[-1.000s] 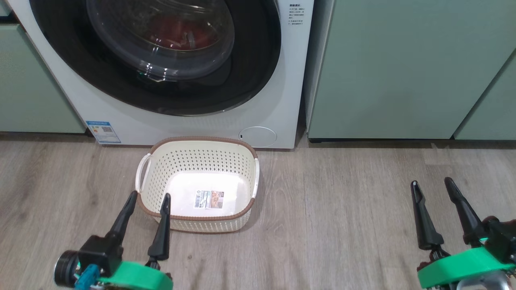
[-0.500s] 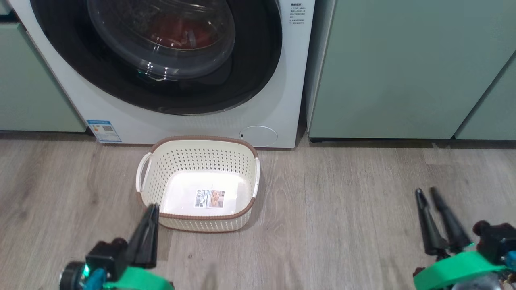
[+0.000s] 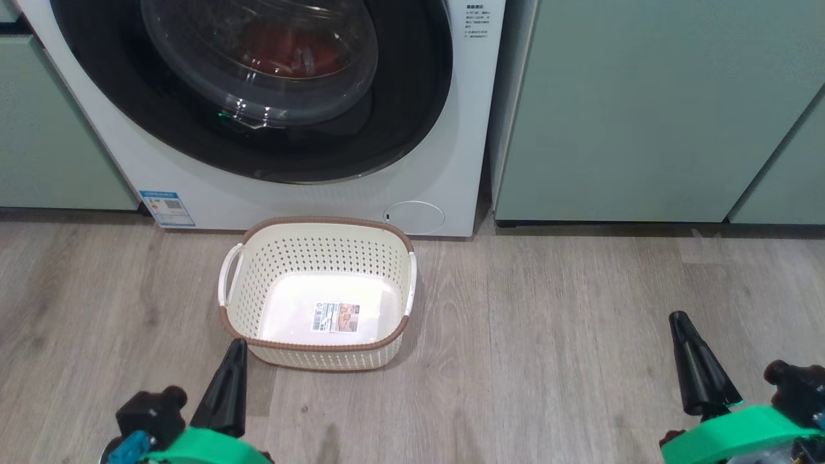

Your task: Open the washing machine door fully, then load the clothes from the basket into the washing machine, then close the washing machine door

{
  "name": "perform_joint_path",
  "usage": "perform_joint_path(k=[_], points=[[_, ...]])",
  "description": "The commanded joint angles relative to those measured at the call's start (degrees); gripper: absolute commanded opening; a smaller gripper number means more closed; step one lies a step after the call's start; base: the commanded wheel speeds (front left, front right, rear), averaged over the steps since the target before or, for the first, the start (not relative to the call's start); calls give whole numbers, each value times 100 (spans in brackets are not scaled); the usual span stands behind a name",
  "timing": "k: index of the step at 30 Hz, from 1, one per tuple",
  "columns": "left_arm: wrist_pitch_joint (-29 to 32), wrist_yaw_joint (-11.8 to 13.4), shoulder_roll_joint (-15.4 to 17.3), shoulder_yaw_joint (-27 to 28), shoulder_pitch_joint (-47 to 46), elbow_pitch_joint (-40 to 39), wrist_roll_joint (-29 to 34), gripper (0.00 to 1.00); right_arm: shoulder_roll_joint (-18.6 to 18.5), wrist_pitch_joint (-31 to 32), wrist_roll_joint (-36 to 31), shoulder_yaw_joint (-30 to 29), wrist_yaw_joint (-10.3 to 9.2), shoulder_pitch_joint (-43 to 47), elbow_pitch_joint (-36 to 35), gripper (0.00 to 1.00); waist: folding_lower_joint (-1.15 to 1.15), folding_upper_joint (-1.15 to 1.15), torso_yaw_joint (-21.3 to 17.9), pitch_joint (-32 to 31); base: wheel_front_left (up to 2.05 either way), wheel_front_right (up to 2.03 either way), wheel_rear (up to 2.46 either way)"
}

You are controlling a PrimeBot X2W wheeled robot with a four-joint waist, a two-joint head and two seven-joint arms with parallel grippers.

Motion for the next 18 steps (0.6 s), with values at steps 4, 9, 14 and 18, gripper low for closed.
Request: perform_joint_path(k=[4, 9, 14, 18], points=[[69, -44, 21, 136, -310, -98, -424, 0, -96, 34, 446, 38, 0, -300, -70, 0, 0, 0, 6, 2, 0, 0, 0], [140, -70, 18, 177, -367, -39, -761, 0, -113, 60, 785, 54, 0, -371, 20, 0, 0, 0, 11, 4, 0, 0, 0], [212, -95, 15, 219, -423, 17, -1097, 0, -128, 87, 1122, 67, 0, -440, 108, 0, 0, 0, 16, 6, 0, 0, 0], [270, -114, 11, 254, -466, 54, -1364, 0, -139, 110, 1390, 76, 0, -496, 179, 0, 0, 0, 20, 8, 0, 0, 0]])
